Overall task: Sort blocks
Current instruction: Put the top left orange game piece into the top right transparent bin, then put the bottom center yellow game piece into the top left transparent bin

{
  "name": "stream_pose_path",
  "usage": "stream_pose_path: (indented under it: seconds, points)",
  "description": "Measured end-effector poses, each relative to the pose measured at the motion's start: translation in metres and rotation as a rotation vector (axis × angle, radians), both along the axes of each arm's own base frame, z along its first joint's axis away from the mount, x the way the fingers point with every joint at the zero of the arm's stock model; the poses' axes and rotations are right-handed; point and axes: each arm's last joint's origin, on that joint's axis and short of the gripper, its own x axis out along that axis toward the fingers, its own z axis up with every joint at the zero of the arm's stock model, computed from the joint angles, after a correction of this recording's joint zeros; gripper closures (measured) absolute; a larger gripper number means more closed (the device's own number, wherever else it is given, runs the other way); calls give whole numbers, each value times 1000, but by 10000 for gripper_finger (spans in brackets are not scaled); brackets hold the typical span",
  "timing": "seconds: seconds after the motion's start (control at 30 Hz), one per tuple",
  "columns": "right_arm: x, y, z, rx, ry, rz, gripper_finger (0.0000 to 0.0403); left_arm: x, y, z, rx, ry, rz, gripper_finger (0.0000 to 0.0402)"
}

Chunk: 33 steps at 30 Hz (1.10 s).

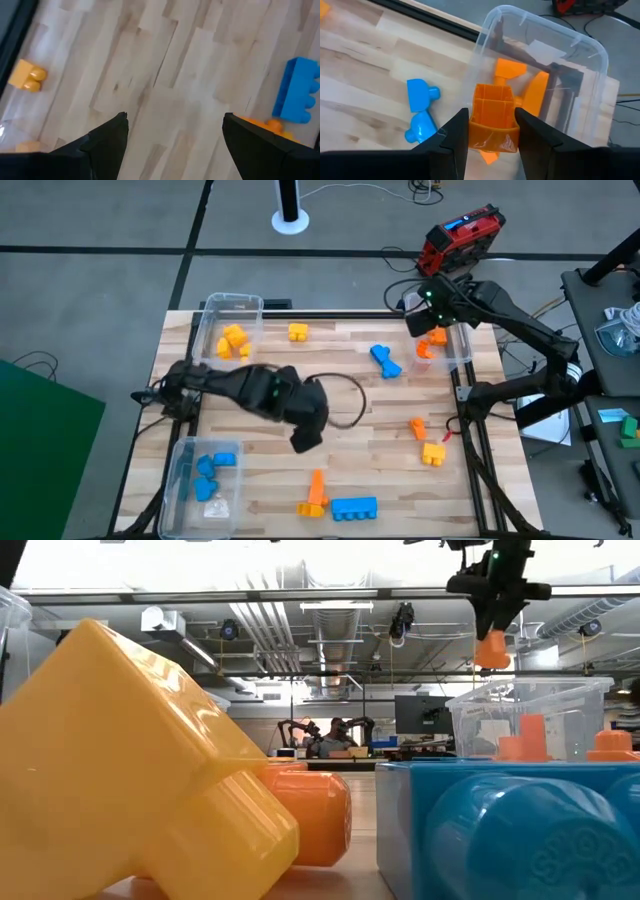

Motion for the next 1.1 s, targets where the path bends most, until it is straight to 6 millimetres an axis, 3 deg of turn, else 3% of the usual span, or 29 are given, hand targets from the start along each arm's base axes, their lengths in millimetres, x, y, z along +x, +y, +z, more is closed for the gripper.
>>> stream_pose_path:
  seconds: [0.23,0.5,0.7,0.87,1.1]
  points:
    - [-10,-2,-2,37,64,-11,276,-8,-18,4,39,-55,48,106]
    - [-22,-1,-9,75,184,-62,276,-6,-10,4,76,-33,-9,106]
    - [-18,-5,-20,52,177,-84,273,-2,5,4,108,-17,-20,106]
    - [-13,-10,-34,32,166,-72,239,1,19,4,145,-5,-21,106]
    - [-13,-9,-26,16,128,-85,186,3,26,4,158,7,-32,106]
